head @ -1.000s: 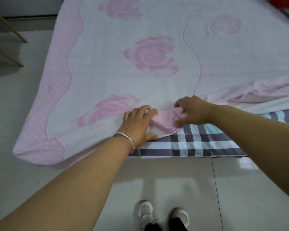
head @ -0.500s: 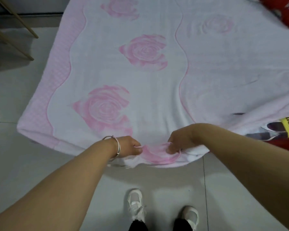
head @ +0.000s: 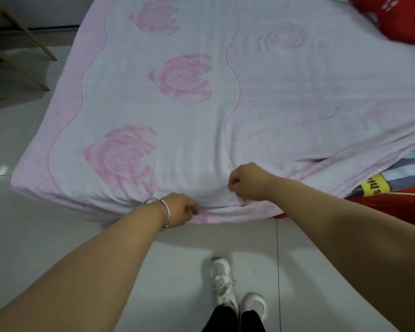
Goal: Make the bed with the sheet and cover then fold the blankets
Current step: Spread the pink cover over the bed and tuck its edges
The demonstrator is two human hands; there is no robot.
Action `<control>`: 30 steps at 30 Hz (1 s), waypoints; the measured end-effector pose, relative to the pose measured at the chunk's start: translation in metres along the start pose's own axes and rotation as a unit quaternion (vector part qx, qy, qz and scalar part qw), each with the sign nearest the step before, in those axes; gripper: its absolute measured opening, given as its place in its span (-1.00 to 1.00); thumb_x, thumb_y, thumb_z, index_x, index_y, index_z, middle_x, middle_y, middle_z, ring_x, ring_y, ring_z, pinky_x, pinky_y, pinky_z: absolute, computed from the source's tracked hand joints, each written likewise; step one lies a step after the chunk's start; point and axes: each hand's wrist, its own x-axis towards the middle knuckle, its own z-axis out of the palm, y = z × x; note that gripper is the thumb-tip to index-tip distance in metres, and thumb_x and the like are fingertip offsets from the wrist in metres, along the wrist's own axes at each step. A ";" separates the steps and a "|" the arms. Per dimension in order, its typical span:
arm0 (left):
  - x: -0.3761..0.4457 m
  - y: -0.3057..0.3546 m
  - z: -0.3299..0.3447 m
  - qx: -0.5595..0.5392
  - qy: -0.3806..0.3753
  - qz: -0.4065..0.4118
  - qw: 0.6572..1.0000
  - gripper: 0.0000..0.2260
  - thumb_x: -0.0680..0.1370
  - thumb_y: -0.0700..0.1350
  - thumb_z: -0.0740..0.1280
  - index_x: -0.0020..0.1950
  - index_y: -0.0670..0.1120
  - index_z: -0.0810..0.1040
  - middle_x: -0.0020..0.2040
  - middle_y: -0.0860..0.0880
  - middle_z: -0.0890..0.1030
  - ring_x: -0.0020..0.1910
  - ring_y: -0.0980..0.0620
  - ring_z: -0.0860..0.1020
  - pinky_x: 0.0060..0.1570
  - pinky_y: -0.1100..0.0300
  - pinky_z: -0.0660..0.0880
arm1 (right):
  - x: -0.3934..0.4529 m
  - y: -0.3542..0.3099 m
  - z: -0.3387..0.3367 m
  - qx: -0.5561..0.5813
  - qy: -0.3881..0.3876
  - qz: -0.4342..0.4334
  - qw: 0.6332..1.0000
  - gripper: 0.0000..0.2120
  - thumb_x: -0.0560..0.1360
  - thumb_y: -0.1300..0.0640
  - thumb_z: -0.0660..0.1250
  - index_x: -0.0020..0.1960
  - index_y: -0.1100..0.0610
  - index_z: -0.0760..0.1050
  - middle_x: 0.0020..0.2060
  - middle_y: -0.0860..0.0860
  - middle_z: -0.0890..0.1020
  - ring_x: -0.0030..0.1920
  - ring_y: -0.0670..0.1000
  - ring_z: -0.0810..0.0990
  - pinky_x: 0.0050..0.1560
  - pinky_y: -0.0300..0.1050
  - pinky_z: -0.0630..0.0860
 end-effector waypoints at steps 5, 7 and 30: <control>0.036 0.068 -0.008 -0.138 0.115 0.107 0.978 -0.86 0.53 -0.18 0.31 0.05 -0.12 0.61 0.01 -0.08 0.67 -0.12 0.03 0.59 0.06 0.21 0.51 | 0.007 0.052 -0.030 -0.038 0.090 0.077 0.992 -0.71 0.52 0.30 0.11 0.08 0.21 0.57 0.11 0.16 0.59 0.11 0.18 0.56 0.11 -0.05 0.51; 0.048 0.097 -0.012 -0.169 0.131 0.145 0.966 -0.86 0.51 -0.15 0.34 0.04 -0.11 0.62 0.02 -0.06 0.66 -0.02 0.02 0.59 0.09 0.22 0.49 | 0.005 0.074 -0.046 -0.062 0.095 0.109 0.988 -0.69 0.51 0.33 0.10 0.11 0.21 0.55 0.14 0.18 0.56 0.13 0.20 0.55 0.12 -0.04 0.50; 0.153 0.493 0.024 -0.011 0.194 0.338 0.921 -0.67 0.56 -0.01 0.25 0.22 -0.18 0.53 0.18 -0.15 0.55 0.20 -0.16 0.47 0.20 0.09 0.36 | -0.148 0.425 -0.185 -0.252 0.280 0.270 0.886 -0.68 0.48 0.23 0.17 0.19 0.26 0.51 0.19 0.19 0.51 0.29 0.21 0.34 0.32 0.06 0.21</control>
